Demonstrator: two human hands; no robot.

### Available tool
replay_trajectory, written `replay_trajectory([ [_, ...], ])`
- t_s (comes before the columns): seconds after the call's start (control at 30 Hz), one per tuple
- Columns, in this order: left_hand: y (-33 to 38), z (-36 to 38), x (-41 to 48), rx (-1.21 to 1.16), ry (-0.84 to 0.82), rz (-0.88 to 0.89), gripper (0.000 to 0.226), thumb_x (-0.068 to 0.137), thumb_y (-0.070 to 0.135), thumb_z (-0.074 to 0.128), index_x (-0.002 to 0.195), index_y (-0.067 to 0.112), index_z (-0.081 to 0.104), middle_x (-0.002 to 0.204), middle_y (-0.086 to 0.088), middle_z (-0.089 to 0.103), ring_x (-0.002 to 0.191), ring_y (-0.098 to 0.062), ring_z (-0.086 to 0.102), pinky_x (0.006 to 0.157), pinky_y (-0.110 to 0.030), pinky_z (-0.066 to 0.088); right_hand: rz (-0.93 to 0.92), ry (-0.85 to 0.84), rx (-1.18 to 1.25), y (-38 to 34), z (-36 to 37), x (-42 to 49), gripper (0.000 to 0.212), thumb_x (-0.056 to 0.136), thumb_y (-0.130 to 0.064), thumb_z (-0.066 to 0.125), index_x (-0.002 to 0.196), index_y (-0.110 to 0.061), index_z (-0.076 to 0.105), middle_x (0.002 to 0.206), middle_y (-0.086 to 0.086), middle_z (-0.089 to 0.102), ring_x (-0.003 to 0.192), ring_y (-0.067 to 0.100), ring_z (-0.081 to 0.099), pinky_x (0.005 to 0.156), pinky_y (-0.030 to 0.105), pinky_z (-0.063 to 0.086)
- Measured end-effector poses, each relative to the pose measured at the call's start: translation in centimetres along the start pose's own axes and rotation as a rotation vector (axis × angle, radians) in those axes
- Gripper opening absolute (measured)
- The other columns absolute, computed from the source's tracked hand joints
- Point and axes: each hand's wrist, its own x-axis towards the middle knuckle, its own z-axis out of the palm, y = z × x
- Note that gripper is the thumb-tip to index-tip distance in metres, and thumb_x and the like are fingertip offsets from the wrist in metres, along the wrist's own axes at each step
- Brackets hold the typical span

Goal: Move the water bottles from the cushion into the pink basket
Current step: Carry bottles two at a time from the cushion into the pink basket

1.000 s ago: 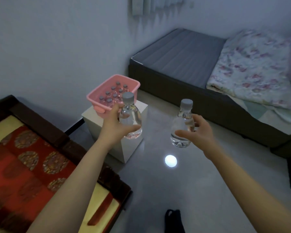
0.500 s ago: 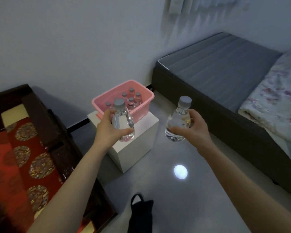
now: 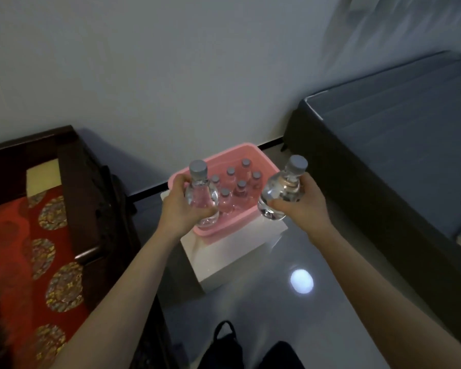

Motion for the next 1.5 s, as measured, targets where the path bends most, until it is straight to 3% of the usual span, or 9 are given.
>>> replay_trajectory([
  [0.2,-1.3,2.2,4.8,-0.019,-0.019,-0.058,0.082,0.064,0.017,0.080,0.130,0.035,0.036,0.116,0.003,0.062,0.099,-0.021,0.062,0.080,-0.033,0.052,-0.020,-0.126,-0.004,1.8,1.6,6.3,0.068,0.063,-0.005,0.085,0.115,-0.029,0.049,0.103,-0.017,0.062,0.084,-0.010,0.063,0.067,0.008,0.048],
  [0.4,-2.8,6.0,7.9,-0.106,0.006,-0.134,0.079,0.069,0.008,0.080,0.129,0.035,0.037,0.105,0.018,0.057,0.087,0.006,0.055,0.061,0.002,0.042,0.013,-0.310,-0.133,6.3,2.8,13.9,0.062,0.060,-0.015,0.088,0.114,-0.024,0.058,0.104,-0.009,0.068,0.096,0.010,0.066,0.083,0.028,0.053],
  [0.5,-4.6,8.1,9.6,-0.156,0.036,-0.195,0.079,0.066,0.013,0.084,0.131,0.029,0.041,0.118,0.013,0.060,0.103,-0.002,0.059,0.085,-0.017,0.052,0.040,-0.388,-0.180,8.4,3.6,17.9,0.058,0.058,-0.016,0.088,0.108,-0.023,0.061,0.097,-0.009,0.070,0.090,0.007,0.068,0.073,0.021,0.052],
  [0.67,-8.1,11.6,11.1,-0.191,0.116,-0.318,0.103,0.060,0.030,0.088,0.144,0.035,0.029,0.140,0.013,0.049,0.130,-0.011,0.046,0.107,-0.039,0.040,0.061,-0.399,-0.203,12.6,4.3,21.2,0.053,0.055,-0.019,0.088,0.099,-0.029,0.061,0.089,-0.019,0.070,0.083,0.001,0.066,0.072,0.017,0.051],
  [0.83,-9.6,14.2,12.1,-0.172,0.117,-0.382,0.081,0.066,0.021,0.085,0.133,0.021,0.041,0.116,0.028,0.052,0.118,-0.005,0.049,0.082,-0.006,0.040,0.065,-0.419,-0.354,15.5,4.0,23.0,0.033,0.049,-0.029,0.080,0.074,-0.021,0.059,0.075,-0.008,0.066,0.071,0.009,0.061,0.063,0.031,0.052],
  [0.97,-10.2,14.9,12.8,-0.086,0.094,-0.347,0.064,0.068,0.025,0.083,0.122,0.018,0.049,0.120,0.010,0.056,0.114,-0.007,0.050,0.088,-0.021,0.037,0.069,-0.450,-0.522,16.2,4.5,24.2,0.025,0.058,-0.015,0.083,0.076,-0.017,0.065,0.076,-0.004,0.067,0.069,0.013,0.059,0.060,0.026,0.049],
  [1.2,-11.2,15.4,13.6,0.057,0.106,-0.271,0.037,0.065,0.012,0.083,0.090,0.027,0.060,0.086,0.013,0.063,0.078,-0.001,0.056,0.069,-0.005,0.036,-0.024,-0.565,-0.848,18.0,5.8,25.0,0.020,0.071,0.001,0.060,0.066,-0.015,0.072,0.053,-0.009,0.050,0.056,0.015,0.049,0.049,0.019,0.032],
  [1.37,-12.7,16.2,13.8,0.239,0.022,-0.320,0.026,0.063,0.011,0.080,0.088,0.014,0.072,0.088,0.001,0.070,0.081,-0.016,0.062,0.070,-0.014,0.042,-0.020,-0.671,-0.983,17.3,7.1,25.1,0.017,0.069,0.003,0.048,0.061,-0.006,0.060,0.062,0.010,0.060,0.062,0.030,0.058,0.052,0.032,0.043],
  [1.5,-13.1,16.4,14.7,0.260,-0.030,-0.377,0.026,0.066,0.007,0.078,0.091,0.012,0.074,0.094,-0.005,0.072,0.086,-0.018,0.062,0.075,-0.025,0.045,-0.028,-0.723,-0.989,16.6,7.8,24.8,0.036,0.075,0.001,0.050,0.048,-0.021,0.039,0.064,0.005,0.050,0.061,0.026,0.047,0.057,0.030,0.034],
])
